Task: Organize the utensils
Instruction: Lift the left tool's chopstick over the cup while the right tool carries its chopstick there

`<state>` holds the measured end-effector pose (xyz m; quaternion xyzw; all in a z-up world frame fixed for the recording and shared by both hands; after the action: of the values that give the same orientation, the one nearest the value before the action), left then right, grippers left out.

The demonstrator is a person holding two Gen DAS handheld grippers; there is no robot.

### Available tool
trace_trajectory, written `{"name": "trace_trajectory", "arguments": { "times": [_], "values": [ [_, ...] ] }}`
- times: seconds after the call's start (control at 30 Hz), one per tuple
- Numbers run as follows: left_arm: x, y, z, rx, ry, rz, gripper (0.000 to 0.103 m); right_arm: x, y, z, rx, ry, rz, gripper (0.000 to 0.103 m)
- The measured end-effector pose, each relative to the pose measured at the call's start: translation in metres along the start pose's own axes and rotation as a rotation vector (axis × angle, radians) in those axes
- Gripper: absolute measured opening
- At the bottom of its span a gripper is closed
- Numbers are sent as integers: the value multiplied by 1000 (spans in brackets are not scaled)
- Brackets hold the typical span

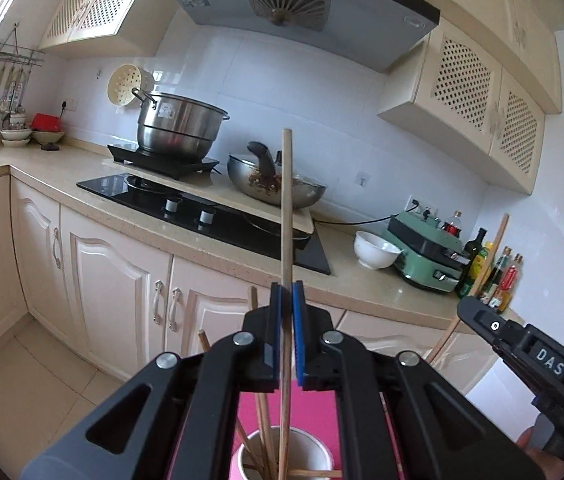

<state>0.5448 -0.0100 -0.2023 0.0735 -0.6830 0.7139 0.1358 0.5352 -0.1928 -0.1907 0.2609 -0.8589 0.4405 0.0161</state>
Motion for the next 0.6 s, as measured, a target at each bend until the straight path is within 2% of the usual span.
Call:
{"name": "trace_trajectory", "arguments": {
  "times": [0.37,0.6],
  "values": [
    [-18,41,5,-12,-7,-76,6,-20,39,-5,90,8,-98,6],
    [-11,59,7,-36,-3,-125,6,-20,43,-6,126,22,-115,6]
  ]
}}
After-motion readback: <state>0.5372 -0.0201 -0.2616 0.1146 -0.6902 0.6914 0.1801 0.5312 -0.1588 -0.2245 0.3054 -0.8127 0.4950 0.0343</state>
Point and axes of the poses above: each gripper's, at about its wrist camera, not at the fingertips, and x roughly against the way its jaws point, z to its right, y to its underside, the point moved 7 cm from there along -x, roughly the way its jaws point, and after that the axes turned 15 degrees about -x, right-handed, at the moved point
